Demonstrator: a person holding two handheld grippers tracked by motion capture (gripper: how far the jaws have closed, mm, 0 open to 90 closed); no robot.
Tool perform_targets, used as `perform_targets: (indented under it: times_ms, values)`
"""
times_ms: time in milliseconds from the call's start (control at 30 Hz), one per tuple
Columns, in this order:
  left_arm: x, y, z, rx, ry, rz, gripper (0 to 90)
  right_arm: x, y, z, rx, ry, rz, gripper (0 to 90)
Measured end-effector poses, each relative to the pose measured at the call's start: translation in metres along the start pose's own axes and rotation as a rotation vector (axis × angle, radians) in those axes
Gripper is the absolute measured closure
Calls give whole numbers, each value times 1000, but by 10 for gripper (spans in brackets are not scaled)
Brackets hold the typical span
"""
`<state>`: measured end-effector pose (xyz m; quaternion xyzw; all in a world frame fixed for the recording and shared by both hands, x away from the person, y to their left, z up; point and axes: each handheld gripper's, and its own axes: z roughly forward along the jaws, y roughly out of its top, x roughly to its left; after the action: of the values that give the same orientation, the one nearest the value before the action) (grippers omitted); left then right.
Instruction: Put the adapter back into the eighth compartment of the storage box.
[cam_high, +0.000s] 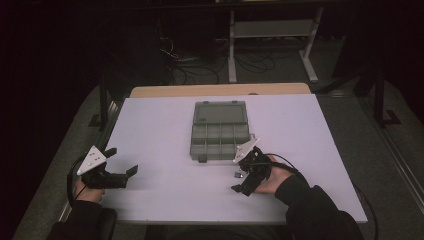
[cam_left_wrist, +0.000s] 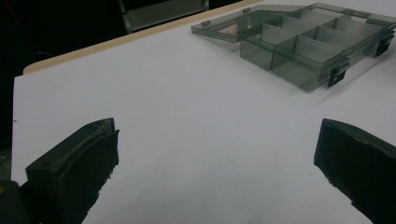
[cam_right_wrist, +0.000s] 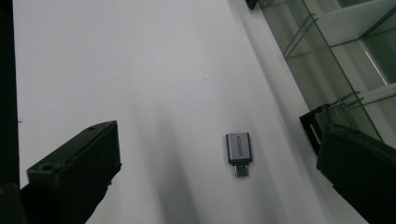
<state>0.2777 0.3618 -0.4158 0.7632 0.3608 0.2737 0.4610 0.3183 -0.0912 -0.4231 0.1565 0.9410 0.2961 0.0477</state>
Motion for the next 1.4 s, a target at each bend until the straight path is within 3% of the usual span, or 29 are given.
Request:
perform_targets:
  times_ms: [633,800,933,1033,1067,1400]
  values:
    - [0,0,0,-1,-3,2,0,-7,-2,12,43,12,14,21]
    - [0,0,0,0,-2,-1,0,-9,-2,13,44,21,14,130]
    - [0,0,0,-1,-2,-1,0,-12,-2,14,52,30,13,157]
    - [0,0,0,-1,-2,-1,0,-14,-3,15,60,45,10,235]
    - [0,0,0,-1,-2,-1,0,-14,-3,14,57,52,6,313]
    - [0,0,0,-2,-3,-1,0,-15,-3,15,58,34,-7,518]
